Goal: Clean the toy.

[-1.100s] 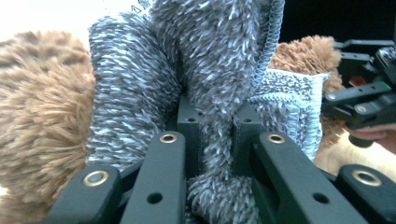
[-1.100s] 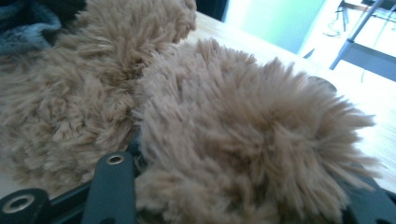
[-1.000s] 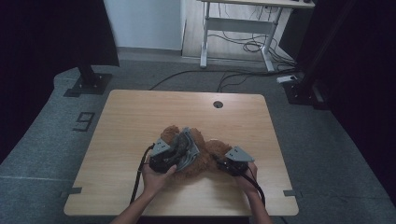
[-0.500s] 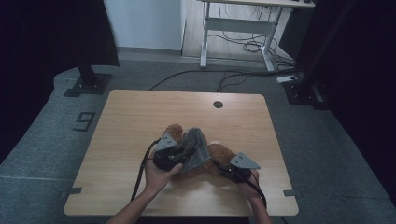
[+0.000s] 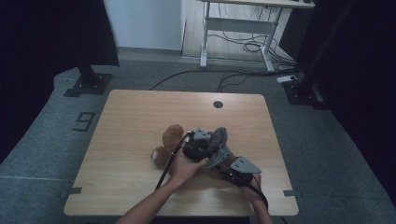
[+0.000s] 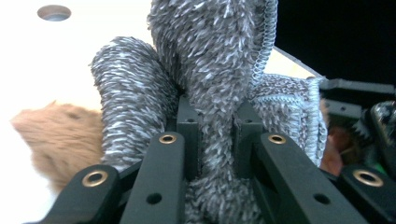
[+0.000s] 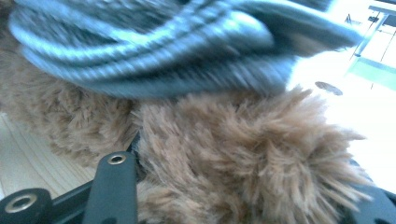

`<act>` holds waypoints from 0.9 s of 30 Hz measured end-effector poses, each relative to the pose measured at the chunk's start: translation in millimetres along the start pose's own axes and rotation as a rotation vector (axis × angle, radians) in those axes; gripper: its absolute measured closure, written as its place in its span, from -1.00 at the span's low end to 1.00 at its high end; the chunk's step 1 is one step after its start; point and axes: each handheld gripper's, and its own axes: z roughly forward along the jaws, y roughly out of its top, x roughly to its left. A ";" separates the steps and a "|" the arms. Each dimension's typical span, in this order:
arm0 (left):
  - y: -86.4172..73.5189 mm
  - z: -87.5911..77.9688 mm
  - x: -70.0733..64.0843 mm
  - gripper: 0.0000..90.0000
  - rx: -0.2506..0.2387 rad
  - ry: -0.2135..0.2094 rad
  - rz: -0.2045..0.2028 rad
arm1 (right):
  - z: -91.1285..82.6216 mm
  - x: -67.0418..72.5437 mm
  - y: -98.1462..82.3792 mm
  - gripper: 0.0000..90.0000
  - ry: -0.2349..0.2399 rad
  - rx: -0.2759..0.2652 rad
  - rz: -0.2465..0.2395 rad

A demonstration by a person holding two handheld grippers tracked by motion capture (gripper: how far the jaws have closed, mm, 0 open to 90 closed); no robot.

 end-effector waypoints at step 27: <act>-33.2 -81.4 108.7 0.72 -0.048 0.120 -0.196 | -1.8 -0.8 -3.9 0.02 0.020 -0.028 -0.013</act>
